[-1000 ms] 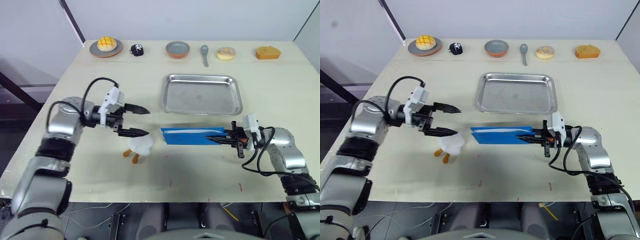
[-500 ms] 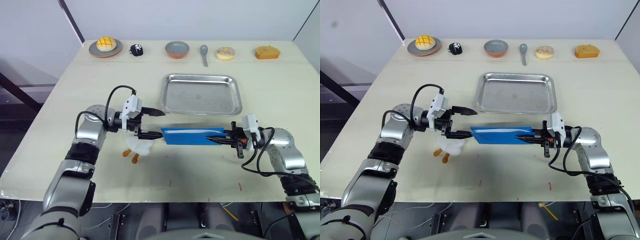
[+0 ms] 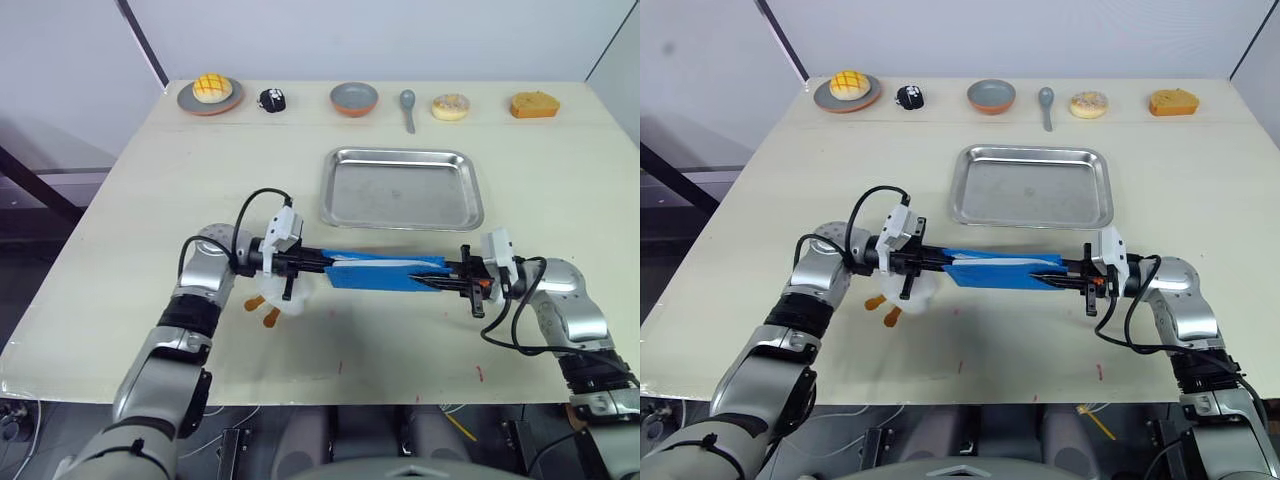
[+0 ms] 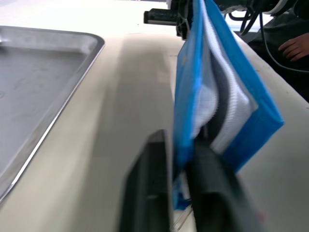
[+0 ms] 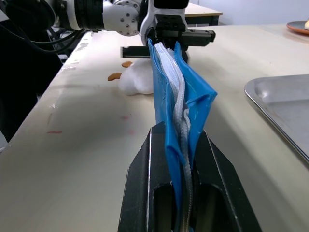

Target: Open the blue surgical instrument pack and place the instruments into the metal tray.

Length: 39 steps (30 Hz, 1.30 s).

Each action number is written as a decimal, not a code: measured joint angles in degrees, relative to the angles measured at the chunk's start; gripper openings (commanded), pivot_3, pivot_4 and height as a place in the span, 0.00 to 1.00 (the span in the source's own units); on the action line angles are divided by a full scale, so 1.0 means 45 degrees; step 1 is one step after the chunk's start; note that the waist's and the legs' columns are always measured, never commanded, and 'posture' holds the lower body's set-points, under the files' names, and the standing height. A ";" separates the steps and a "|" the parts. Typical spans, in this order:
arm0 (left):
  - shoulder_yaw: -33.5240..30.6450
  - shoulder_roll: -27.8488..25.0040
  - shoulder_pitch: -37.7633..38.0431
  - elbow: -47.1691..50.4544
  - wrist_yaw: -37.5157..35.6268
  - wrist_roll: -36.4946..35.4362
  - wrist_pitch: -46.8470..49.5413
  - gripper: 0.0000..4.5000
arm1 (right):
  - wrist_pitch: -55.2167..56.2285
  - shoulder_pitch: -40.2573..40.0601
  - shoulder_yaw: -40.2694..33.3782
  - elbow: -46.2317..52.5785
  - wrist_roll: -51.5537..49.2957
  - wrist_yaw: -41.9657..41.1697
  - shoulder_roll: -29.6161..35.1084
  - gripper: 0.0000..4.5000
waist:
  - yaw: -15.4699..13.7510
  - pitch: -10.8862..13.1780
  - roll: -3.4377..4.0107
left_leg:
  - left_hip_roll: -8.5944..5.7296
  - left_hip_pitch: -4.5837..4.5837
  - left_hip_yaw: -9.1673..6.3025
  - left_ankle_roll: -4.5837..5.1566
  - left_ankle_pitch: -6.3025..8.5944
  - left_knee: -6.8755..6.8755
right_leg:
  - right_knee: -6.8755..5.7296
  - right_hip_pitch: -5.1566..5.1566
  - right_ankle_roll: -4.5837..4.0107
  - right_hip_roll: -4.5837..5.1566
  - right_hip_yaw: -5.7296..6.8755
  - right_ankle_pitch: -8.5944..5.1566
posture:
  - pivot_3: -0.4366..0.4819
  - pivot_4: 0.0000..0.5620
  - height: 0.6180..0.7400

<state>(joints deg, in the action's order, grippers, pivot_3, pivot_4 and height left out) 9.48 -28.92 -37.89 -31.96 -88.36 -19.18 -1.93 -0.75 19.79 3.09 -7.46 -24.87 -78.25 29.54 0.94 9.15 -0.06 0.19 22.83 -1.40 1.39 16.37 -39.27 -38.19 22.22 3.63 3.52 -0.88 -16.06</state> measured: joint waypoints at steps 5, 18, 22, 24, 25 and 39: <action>-0.0017 0.0007 0.0098 0.0140 -0.0023 0.0018 0.0092 0.01 | 0.0011 -0.0043 -0.0001 0.0000 0.0006 -0.0014 0.0012 0.00 | -0.0005 0.0000 0.0000 | 0.0000 0.0000 0.0001 0.0000 0.0000 -0.0001 | 0.0000 -0.0001 0.0000 0.0001 -0.0001 0.0000 | 0.48 0.27 1.00; 0.0146 0.0400 0.0154 0.0324 -0.0094 0.0327 0.0315 0.00 | -0.1190 -0.0580 -0.0018 0.0576 -0.0419 0.0009 0.0874 0.43 | -0.0027 -0.0001 -0.0001 | -0.0003 0.0000 0.0003 0.0001 0.0001 -0.0002 | 0.0001 -0.0003 0.0000 0.0005 -0.0001 0.0000 | 0.48 0.27 1.00; 0.0126 0.0672 -0.0071 -0.0117 -0.0034 0.0512 0.0027 0.00 | -0.1305 -0.0845 -0.0189 0.1051 -0.0530 -0.0078 0.1428 0.85 | -0.0041 -0.0002 0.0000 | -0.0005 0.0000 0.0002 0.0002 0.0001 -0.0003 | 0.0002 -0.0005 0.0001 0.0006 0.0000 0.0000 | 0.48 0.27 1.00; 0.0083 0.0789 -0.0216 -0.0502 -0.0013 0.0608 -0.0161 0.00 | -0.1075 -0.1113 -0.0539 0.1241 -0.0517 -0.0021 0.1720 0.99 | -0.0042 -0.0004 -0.0004 | -0.0006 -0.0001 0.0002 0.0003 0.0002 -0.0004 | 0.0006 -0.0009 0.0001 0.0007 0.0001 0.0000 | 0.48 0.27 1.00; 0.0077 0.0800 -0.0240 -0.0555 -0.0010 0.0622 -0.0184 0.00 | -0.1042 -0.1165 -0.0579 0.1253 -0.0513 -0.0007 0.1732 0.99 | -0.0043 -0.0004 -0.0004 | -0.0006 -0.0001 0.0001 0.0003 0.0002 -0.0004 | 0.0006 -0.0009 0.0001 0.0006 0.0002 0.0000 | 0.48 0.27 1.00; -0.0014 0.1065 -0.0553 -0.1183 -0.0004 0.0980 -0.0662 0.00 | -0.3598 -0.3209 -0.2789 0.3870 -0.2898 0.0383 0.3520 0.72 | -0.0071 -0.0008 -0.0002 | -0.0006 -0.0004 -0.0009 0.0052 0.0030 -0.0008 | 0.0014 -0.0026 0.0003 0.0011 0.0007 0.0001 | 0.48 0.27 1.00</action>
<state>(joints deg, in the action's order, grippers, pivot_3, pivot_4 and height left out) 9.42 -24.13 -40.38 -37.29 -88.37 -14.78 -4.91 -16.94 5.35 -9.46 9.95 -37.91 -76.53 45.38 0.63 9.11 -0.07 0.16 22.81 -1.44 1.63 16.50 -39.31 -38.13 22.11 3.64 3.57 -0.85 -16.06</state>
